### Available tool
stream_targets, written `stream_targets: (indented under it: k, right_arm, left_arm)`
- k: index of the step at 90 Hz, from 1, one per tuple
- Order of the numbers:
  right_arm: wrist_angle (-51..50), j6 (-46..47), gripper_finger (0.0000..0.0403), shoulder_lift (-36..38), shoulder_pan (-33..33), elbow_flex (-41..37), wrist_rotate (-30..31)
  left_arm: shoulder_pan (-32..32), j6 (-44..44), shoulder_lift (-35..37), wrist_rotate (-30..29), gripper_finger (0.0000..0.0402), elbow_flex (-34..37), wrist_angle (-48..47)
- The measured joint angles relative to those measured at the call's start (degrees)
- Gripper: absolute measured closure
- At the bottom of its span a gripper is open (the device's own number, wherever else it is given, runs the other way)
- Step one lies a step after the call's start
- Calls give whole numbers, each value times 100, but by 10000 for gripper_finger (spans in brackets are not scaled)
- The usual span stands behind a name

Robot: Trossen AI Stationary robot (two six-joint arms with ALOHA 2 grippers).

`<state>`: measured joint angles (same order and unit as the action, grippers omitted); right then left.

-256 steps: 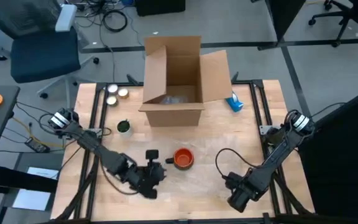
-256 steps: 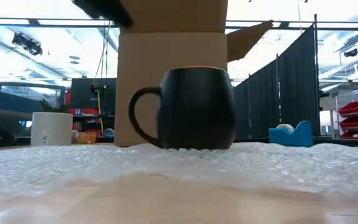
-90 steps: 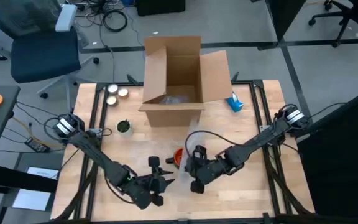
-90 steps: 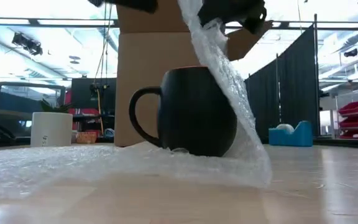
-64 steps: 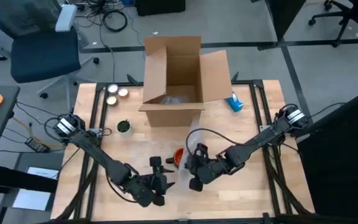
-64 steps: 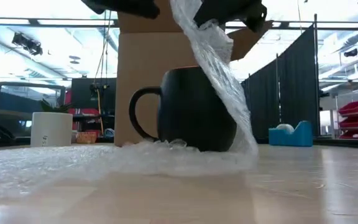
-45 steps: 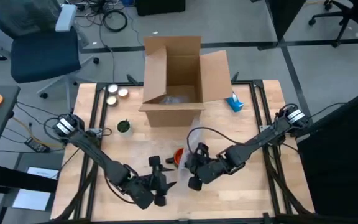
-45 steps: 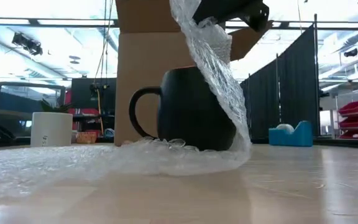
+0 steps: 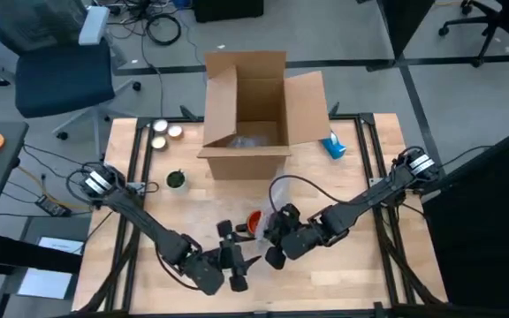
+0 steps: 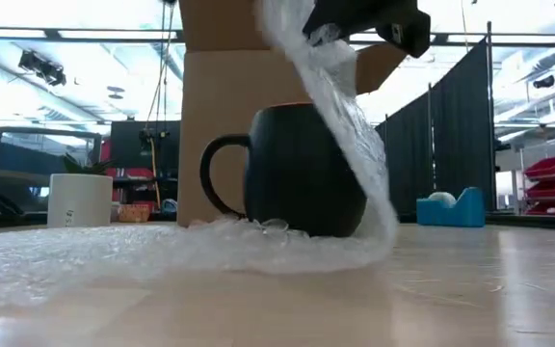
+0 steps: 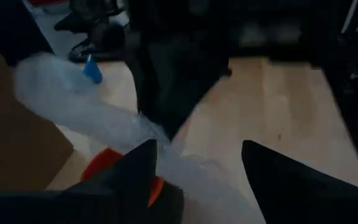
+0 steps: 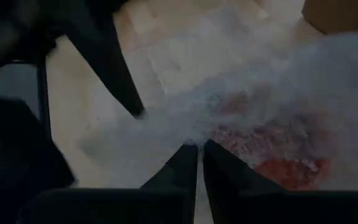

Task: Wrap mug
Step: Wrap the black cup with the transparent bubble wrap

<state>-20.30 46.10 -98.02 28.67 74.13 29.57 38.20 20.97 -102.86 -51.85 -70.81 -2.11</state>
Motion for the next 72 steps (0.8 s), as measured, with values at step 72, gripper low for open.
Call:
stream_targets:
  k: [72]
  right_arm:
    - [693,-170,403,299,398,2,-220]
  left_arm:
    - [-154,-413,-119,-233,179,2,-353]
